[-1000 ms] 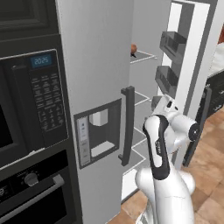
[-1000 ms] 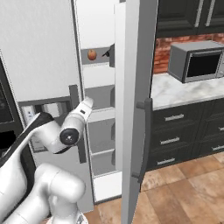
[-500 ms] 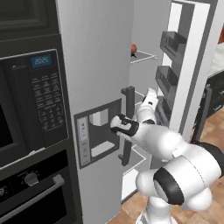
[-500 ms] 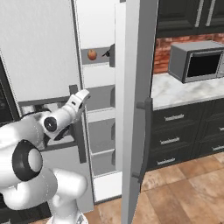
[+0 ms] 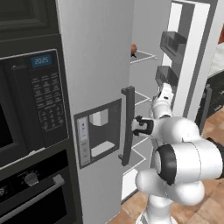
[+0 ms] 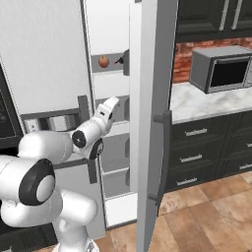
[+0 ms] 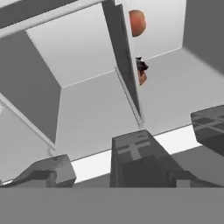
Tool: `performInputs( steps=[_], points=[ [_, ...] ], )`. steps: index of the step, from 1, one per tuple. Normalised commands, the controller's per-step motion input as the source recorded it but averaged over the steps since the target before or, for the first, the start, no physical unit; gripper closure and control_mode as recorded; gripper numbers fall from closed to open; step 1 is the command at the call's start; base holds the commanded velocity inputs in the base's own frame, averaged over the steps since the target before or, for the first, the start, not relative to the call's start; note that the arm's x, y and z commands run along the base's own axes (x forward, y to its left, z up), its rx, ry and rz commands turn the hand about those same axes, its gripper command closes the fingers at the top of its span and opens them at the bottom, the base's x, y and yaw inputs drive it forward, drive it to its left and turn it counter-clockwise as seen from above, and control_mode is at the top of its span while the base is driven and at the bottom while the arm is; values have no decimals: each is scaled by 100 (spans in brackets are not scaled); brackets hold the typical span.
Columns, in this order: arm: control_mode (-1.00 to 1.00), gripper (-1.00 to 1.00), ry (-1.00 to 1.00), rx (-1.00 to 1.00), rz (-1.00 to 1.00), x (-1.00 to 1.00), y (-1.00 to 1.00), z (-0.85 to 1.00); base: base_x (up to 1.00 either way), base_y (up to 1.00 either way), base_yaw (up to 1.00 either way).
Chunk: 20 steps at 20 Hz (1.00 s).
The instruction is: Open the fridge, remove the peach, onion, and fish, and place them on any counter.
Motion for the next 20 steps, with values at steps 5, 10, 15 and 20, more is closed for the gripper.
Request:
performInputs(
  steps=[5,10,15,20],
  points=[
    [-100,-100,0,-7,-2,13,-84,44,0,0,0],
    [-100,-100,0,-11,-10,0,-100,28,0,0,0],
    [-100,-100,0,-12,-14,1,-100,31,0,0,0],
    [-100,-100,-1,-9,-9,-2,-81,36,0,0,0]
  ],
)
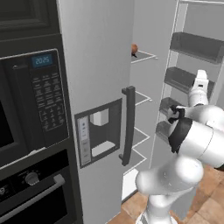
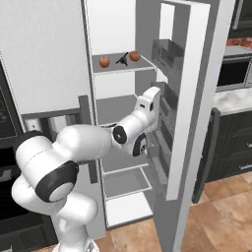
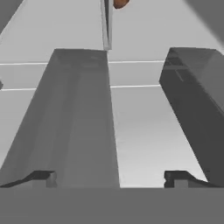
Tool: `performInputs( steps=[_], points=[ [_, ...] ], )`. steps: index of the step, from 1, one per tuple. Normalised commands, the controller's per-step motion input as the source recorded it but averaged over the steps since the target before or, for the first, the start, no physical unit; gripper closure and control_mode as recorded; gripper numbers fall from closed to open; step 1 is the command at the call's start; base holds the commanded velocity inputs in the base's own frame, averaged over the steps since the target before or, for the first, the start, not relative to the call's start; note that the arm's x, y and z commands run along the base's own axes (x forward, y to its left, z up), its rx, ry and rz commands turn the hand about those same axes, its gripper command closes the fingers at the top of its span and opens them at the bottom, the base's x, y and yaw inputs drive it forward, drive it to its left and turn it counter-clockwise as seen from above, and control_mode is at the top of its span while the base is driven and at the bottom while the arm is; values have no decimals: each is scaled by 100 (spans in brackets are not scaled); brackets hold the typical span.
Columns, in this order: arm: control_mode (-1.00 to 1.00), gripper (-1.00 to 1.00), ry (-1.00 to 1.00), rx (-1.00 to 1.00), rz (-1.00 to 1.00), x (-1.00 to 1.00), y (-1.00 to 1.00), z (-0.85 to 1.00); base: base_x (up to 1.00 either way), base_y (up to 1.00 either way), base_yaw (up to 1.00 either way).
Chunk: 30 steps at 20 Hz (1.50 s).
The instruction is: Open the fridge, remove the peach, onion, and fish, and place them on any counter.
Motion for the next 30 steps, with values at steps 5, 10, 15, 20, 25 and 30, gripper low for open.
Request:
performInputs(
  steps=[5,10,15,20,25,30],
  points=[
    [-100,-100,-20,-3,0,-55,11,41,0,0,0],
    [-100,-100,-24,-11,4,-100,88,42,0,0,0],
    [-100,-100,-1,-2,15,-66,100,72,0,0,0],
    [-100,-100,0,29,16,-15,95,100,0,0,0],
    [-100,-100,19,51,12,-15,65,61,0,0,0],
    [-100,-100,33,67,8,-31,49,-39,0,0,0]
  ],
)
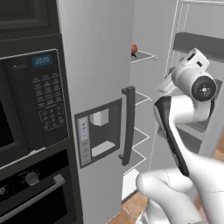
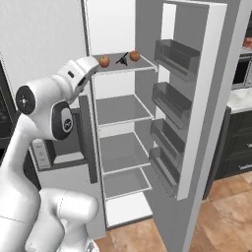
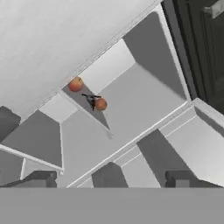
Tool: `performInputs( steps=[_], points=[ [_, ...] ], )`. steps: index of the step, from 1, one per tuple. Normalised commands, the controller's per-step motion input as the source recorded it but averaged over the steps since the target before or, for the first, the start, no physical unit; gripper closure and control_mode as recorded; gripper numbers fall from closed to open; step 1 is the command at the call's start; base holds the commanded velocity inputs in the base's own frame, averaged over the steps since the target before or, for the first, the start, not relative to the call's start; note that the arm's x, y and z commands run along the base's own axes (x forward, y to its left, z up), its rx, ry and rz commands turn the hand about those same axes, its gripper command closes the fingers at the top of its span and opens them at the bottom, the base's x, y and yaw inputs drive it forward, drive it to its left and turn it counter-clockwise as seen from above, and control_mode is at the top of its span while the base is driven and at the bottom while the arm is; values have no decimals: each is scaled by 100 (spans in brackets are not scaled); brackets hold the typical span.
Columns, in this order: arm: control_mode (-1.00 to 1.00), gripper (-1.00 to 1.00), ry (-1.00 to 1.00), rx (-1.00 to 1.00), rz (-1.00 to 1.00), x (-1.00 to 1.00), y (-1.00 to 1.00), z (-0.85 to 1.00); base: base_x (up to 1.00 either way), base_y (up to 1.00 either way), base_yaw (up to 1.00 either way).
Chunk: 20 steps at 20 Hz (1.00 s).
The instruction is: Open the fridge, remove the peach, onion, and fish, and place them on any counter.
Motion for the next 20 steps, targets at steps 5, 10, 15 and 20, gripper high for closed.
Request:
performInputs(
  steps=[5,10,15,20],
  points=[
    [-100,-100,29,67,5,-25,30,-27,0,0,0],
    [-100,-100,37,56,2,-5,15,-6,0,0,0],
    [-100,-100,12,6,0,-16,21,-28,0,0,0],
    [100,-100,1,-13,0,-15,4,-30,0,-4,0]
  ],
)
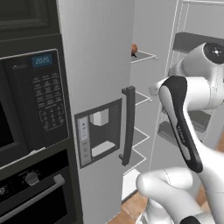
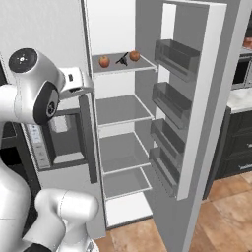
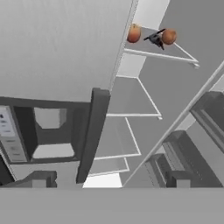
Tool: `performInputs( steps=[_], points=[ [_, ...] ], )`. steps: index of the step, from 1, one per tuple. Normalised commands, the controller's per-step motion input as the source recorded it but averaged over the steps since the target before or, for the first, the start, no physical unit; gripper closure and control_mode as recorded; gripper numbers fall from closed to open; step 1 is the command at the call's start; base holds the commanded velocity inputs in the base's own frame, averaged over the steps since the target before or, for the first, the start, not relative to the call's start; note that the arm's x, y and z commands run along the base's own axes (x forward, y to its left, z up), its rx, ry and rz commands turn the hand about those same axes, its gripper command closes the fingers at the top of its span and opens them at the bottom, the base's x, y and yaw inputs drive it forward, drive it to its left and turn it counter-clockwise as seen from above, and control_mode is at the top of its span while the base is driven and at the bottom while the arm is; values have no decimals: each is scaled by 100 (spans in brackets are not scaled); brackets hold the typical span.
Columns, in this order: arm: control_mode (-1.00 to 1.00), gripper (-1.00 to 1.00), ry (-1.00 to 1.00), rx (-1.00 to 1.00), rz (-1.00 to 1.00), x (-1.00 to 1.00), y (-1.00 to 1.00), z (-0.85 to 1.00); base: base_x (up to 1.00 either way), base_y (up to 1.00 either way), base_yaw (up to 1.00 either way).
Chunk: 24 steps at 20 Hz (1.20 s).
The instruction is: Open the fridge, remove the peach, onion, and fish, and place them on any counter.
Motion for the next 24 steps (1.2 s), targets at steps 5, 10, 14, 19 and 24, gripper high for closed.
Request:
performInputs(
  steps=[5,10,14,19,24],
  points=[
    [100,-100,0,0,0,0,0,0,47,-90,7],
    [100,-100,0,0,0,0,0,0,61,-73,36],
    [100,-100,0,0,0,0,0,0,44,-18,42],
    [100,-100,0,0,0,0,0,0,57,-2,28],
    [100,-100,0,0,0,0,0,0,89,0,11]
  ],
)
